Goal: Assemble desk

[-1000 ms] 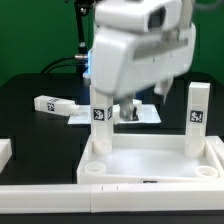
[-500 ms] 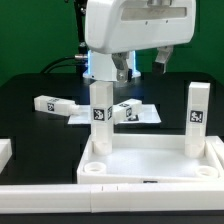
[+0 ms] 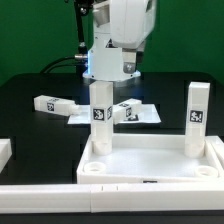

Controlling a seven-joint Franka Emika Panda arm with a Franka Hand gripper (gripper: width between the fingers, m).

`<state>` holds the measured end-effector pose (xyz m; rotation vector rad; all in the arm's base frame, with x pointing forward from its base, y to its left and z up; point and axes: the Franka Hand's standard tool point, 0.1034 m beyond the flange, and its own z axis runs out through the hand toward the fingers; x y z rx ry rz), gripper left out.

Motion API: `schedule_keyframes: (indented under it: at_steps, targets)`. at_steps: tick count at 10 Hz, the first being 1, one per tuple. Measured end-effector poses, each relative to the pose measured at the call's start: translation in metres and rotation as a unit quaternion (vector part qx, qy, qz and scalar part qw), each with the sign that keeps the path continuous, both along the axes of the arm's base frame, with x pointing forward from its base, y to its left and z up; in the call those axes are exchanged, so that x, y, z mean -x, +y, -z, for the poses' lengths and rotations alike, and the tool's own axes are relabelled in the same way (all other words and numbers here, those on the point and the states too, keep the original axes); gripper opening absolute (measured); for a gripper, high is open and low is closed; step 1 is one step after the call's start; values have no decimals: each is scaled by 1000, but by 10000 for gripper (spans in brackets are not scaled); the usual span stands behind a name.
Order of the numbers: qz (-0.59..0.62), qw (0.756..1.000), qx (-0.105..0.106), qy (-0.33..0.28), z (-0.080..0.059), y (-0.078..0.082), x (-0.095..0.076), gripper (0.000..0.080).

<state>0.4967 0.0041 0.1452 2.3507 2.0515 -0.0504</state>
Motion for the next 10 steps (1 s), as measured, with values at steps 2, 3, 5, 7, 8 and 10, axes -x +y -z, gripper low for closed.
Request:
schedule_keyframes:
  at_steps: [2,3,5,7,8,10]
  targets:
    - [-28,1000,-4,1,0,-1,-2,649]
    - [-44,999,-4,2,1,-1,-2,649]
    - [-123,992,-8,15,14,2,16,649]
    - [-235,972,-17,0,28,7,50,649]
    - [-261,965,-24,4,31,4,57,649]
    - [-320,947,-18,7,32,2,55,649]
